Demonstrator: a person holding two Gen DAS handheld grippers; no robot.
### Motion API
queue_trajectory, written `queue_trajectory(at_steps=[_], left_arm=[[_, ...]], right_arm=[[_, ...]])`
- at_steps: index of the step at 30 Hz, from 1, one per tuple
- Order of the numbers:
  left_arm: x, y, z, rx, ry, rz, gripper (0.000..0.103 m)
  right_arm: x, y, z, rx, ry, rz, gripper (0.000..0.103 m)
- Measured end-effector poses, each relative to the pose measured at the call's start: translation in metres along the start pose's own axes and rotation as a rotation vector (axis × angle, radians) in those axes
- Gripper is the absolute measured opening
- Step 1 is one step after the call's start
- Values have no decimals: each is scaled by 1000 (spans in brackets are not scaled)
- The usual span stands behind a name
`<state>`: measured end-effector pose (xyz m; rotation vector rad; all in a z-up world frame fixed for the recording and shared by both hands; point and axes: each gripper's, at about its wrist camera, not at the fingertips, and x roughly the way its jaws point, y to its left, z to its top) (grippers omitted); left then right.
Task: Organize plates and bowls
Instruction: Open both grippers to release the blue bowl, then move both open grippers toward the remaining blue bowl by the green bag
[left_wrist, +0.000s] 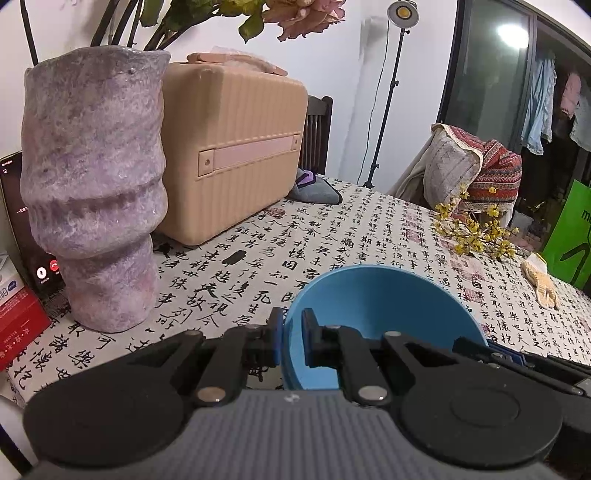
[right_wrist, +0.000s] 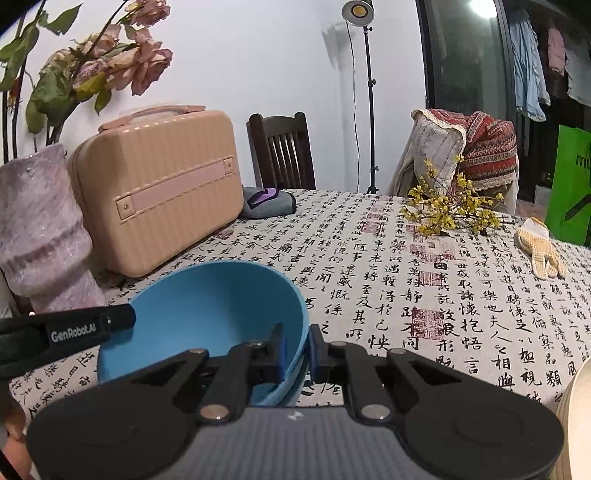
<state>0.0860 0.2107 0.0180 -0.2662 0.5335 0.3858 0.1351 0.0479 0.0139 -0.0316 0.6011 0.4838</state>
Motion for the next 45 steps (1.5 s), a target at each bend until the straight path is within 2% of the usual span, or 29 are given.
queue_trajectory(at_steps=[5,7,9,10,11,13,15,16,17,18,20,24,32,45], left_arm=[[-6,-1,3,17,-28,10,13],[-9,-2,5,25,-37,12,19],[-12,-2,6,29,-46,1,37],[-13,-3,6,33,-51,0,40],[-14,-4,6,41,-58,3,43],[-16,-6,5,57,-68,8,49],[-18,-9,5,73,-75,2,62],[-19,-10,4,81,-80,-5,67],[-20,-11,4,92,-88,-13,80],[-22,-14,3,103,-97,-18,91],[-26,-18,2,117,-123,-23,102],[-33,-27,0,135,-167,-31,103],[-38,-43,-3,152,-201,-70,103],[-40,-69,-10,193,-209,-114,103]], right_arm=[[-5,-10,3,48,-10,42,15],[-11,-14,5,50,-34,47,16],[-16,-19,6,55,-54,51,29],[-19,-22,6,59,-66,50,43],[-22,-25,5,58,-80,51,51],[-27,-31,3,55,-100,45,55],[-30,-40,1,61,-107,39,66],[-32,-44,0,67,-111,39,77],[-34,-49,-1,72,-120,40,89],[-35,-53,-2,75,-128,39,93],[-39,-61,-5,77,-143,30,103],[-44,-72,-8,70,-139,-2,103],[-58,-94,-16,94,-159,-23,103],[-75,-125,-22,133,-194,-45,103]])
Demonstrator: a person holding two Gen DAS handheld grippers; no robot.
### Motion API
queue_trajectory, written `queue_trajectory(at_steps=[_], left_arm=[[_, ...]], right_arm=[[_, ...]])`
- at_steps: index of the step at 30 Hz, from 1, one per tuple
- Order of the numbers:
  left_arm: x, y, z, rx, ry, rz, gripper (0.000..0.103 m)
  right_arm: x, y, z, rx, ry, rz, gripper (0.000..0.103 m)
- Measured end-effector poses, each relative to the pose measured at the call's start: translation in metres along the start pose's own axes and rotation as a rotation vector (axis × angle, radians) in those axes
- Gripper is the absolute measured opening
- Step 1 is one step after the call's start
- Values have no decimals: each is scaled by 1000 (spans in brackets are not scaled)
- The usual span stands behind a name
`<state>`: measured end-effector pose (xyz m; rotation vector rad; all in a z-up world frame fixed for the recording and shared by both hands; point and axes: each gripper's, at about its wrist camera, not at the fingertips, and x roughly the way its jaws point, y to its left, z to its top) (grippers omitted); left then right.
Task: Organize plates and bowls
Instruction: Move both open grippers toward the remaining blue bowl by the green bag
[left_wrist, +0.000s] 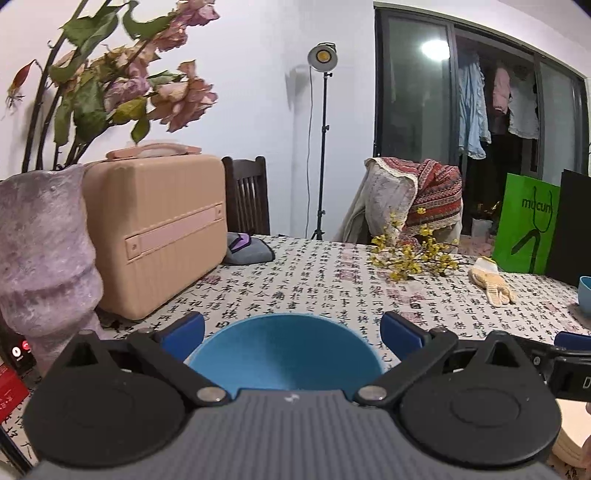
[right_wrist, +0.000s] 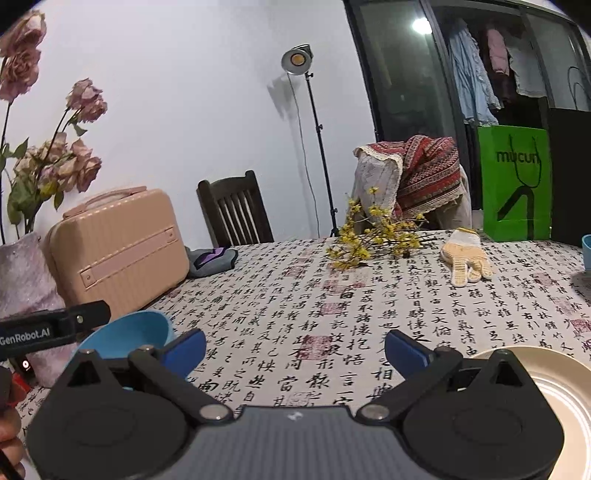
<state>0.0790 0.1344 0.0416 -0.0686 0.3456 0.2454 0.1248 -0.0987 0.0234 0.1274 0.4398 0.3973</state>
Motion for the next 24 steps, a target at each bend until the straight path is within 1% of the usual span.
queue_trajectory(at_steps=[15,17,20,24], left_arm=[[1,-27,-3,15,-15,-70,103],[1,-31,-3,23,-12,-70,103],[3,-36,-4,19,-5,-92,103],[4,-42,-6,24,-4,-107,103]], right_arm=[[-12,-36,2,45,-34,-52,103],[-15,-42,1,54,-41,-57,103],[-19,-50,1,71,-43,-61,103],[-23,-57,-1,60,-52,-83,103]])
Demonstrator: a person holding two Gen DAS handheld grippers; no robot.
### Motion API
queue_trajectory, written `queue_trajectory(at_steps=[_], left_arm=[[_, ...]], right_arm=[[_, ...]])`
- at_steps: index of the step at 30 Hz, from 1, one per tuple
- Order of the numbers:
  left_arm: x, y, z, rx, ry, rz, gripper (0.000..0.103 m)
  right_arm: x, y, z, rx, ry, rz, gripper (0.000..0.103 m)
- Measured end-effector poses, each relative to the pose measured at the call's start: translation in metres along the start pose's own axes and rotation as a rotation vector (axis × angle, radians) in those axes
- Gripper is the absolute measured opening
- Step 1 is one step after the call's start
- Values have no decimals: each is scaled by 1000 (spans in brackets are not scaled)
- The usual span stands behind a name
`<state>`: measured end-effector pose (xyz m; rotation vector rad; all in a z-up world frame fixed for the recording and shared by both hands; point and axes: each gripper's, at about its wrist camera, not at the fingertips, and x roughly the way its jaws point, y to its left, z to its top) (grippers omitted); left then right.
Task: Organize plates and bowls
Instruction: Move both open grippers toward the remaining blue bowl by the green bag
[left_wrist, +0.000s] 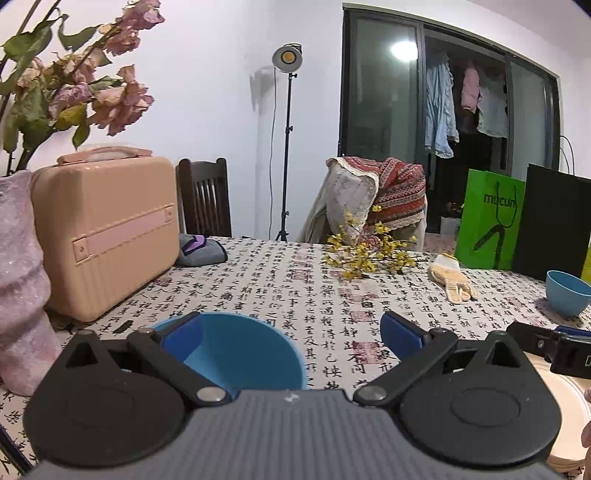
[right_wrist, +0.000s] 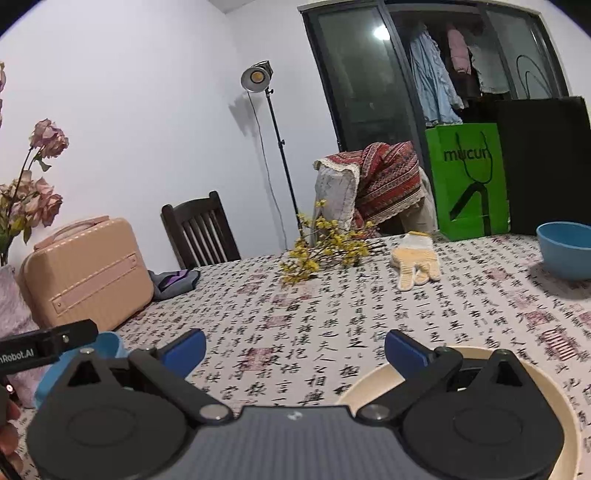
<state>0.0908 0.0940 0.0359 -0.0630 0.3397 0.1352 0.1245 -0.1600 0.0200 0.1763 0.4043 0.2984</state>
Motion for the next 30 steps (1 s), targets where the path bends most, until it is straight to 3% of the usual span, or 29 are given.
queue_trajectory(at_steps=[11,30], left_arm=[[8,-21,-4,-29,22,-117,103],[16,-74,-7,28,12,-197,103]], right_arm=[[-10,-25,1,3,-13,-41,103],[-23,-72,1,7,-28,-107,103]])
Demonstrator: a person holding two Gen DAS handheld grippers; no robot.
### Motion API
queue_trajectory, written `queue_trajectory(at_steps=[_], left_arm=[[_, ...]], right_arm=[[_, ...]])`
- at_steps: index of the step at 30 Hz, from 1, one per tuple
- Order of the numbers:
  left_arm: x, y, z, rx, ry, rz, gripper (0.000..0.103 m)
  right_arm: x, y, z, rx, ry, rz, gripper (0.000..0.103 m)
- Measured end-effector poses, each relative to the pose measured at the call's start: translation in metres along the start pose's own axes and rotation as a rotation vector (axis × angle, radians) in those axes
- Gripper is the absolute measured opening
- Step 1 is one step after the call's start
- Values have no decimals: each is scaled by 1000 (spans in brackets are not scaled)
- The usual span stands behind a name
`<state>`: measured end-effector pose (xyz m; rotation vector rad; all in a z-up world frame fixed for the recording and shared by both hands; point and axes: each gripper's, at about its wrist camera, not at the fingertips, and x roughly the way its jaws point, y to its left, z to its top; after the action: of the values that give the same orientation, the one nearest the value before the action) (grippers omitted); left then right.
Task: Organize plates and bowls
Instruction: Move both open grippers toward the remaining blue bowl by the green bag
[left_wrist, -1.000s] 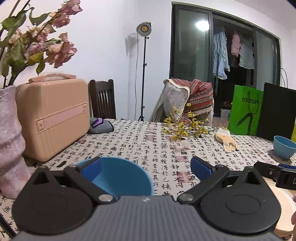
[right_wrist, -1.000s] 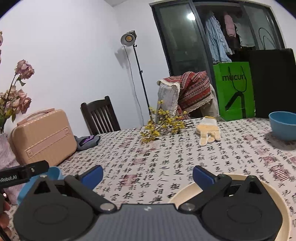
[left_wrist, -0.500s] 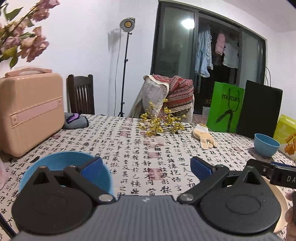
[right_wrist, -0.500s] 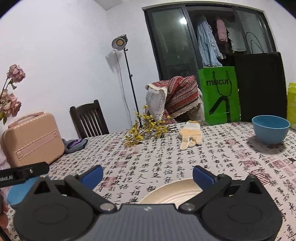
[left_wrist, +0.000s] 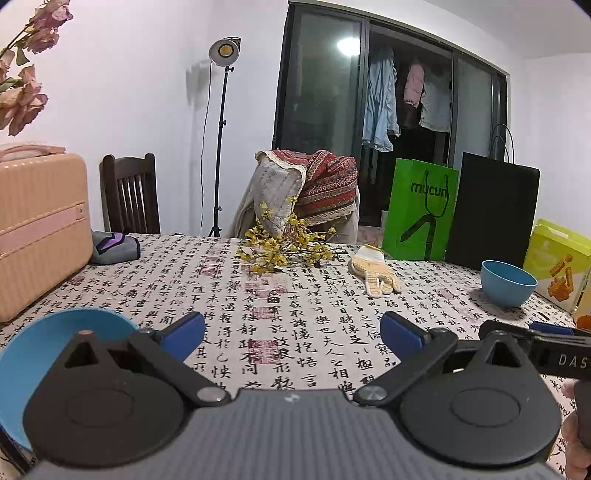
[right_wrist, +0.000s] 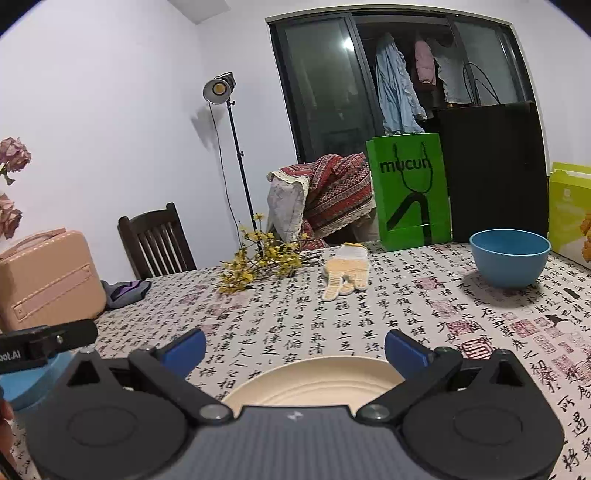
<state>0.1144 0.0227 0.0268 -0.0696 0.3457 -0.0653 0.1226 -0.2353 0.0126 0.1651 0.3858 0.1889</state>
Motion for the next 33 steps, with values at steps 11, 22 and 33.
queue_trajectory(at_steps=[11,22,33], left_arm=[[12,-13,-1,-11,20,-27,103],[22,-29,4,-1,8,-22,103],[30,-38,11,-4,7,-16,103]], right_arm=[[2,-19,-2,4,1,-13,103],[4,-36,1,3,3,-31,103],[3,-54,9,-5,-5,-50,103]])
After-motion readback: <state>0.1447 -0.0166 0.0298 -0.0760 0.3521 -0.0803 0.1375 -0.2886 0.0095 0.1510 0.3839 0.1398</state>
